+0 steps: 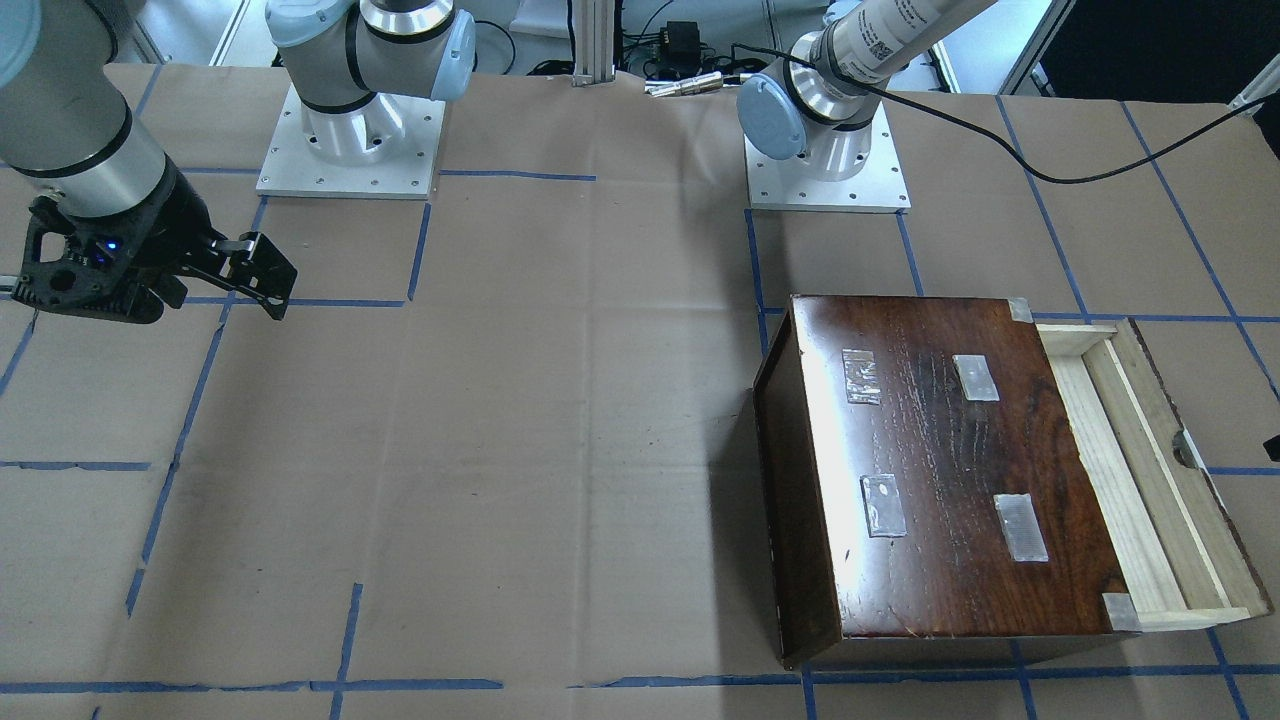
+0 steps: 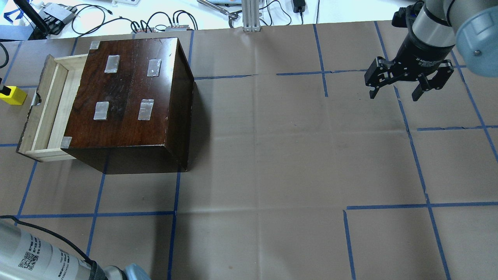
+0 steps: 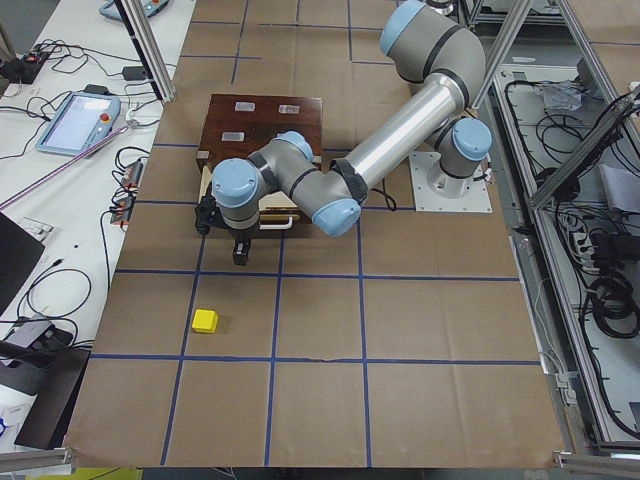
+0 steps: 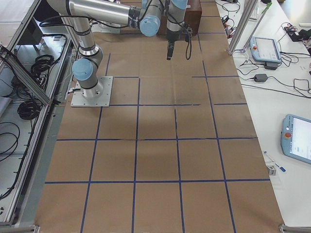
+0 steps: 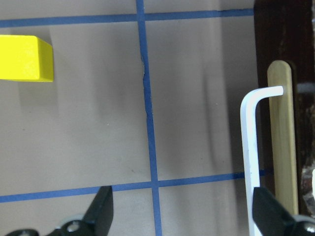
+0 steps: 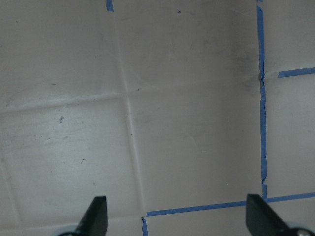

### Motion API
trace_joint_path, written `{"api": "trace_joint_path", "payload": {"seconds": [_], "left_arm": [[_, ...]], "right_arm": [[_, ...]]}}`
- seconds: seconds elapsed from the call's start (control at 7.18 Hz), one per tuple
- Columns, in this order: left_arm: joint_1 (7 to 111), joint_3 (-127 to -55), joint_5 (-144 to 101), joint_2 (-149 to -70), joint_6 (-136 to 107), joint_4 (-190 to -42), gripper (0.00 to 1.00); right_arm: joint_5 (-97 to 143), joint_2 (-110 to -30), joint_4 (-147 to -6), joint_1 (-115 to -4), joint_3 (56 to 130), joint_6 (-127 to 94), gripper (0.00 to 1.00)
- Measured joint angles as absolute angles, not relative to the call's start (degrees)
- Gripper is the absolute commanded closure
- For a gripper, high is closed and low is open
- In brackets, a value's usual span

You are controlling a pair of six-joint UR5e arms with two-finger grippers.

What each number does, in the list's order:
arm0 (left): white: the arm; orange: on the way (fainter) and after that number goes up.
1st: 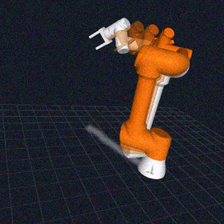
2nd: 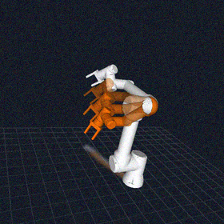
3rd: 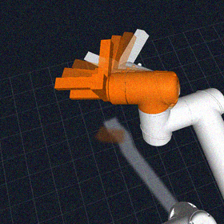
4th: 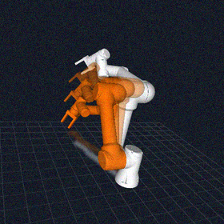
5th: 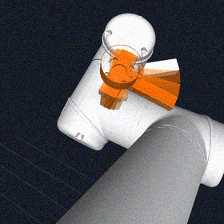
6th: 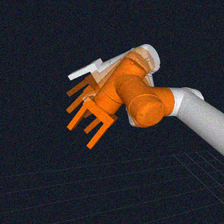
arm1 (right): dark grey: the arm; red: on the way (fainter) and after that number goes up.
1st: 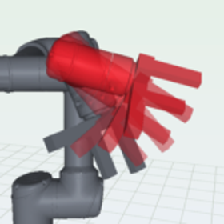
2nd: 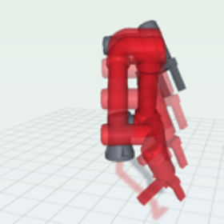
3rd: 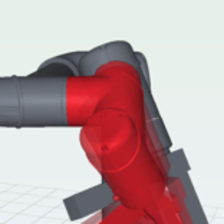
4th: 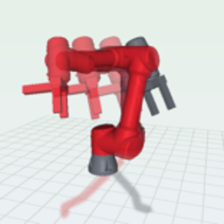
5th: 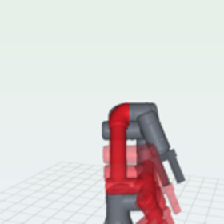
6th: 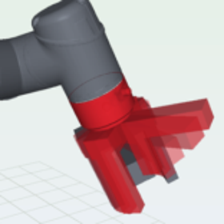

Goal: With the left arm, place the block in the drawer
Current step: 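Release the handle and move the left gripper above the yellow cube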

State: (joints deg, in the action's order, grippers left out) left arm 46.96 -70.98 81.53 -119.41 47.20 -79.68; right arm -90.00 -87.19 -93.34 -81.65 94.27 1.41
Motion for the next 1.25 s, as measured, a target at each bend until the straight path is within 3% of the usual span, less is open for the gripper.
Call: {"api": "trace_joint_path", "payload": {"seconds": [0.42, 1.25], "left_arm": [[46.97, -63.86, 82.86, -123.99, 47.22, -79.94, 0.01], [44.87, -34.47, 84.93, -143.5, 48.95, -90.24, 0.01]], "right_arm": [[-90.0, -87.19, -93.34, -81.65, 94.3, 1.41, 0.0], [-90.0, -87.19, -93.34, -81.65, 94.26, 1.41, 0.0]]}}
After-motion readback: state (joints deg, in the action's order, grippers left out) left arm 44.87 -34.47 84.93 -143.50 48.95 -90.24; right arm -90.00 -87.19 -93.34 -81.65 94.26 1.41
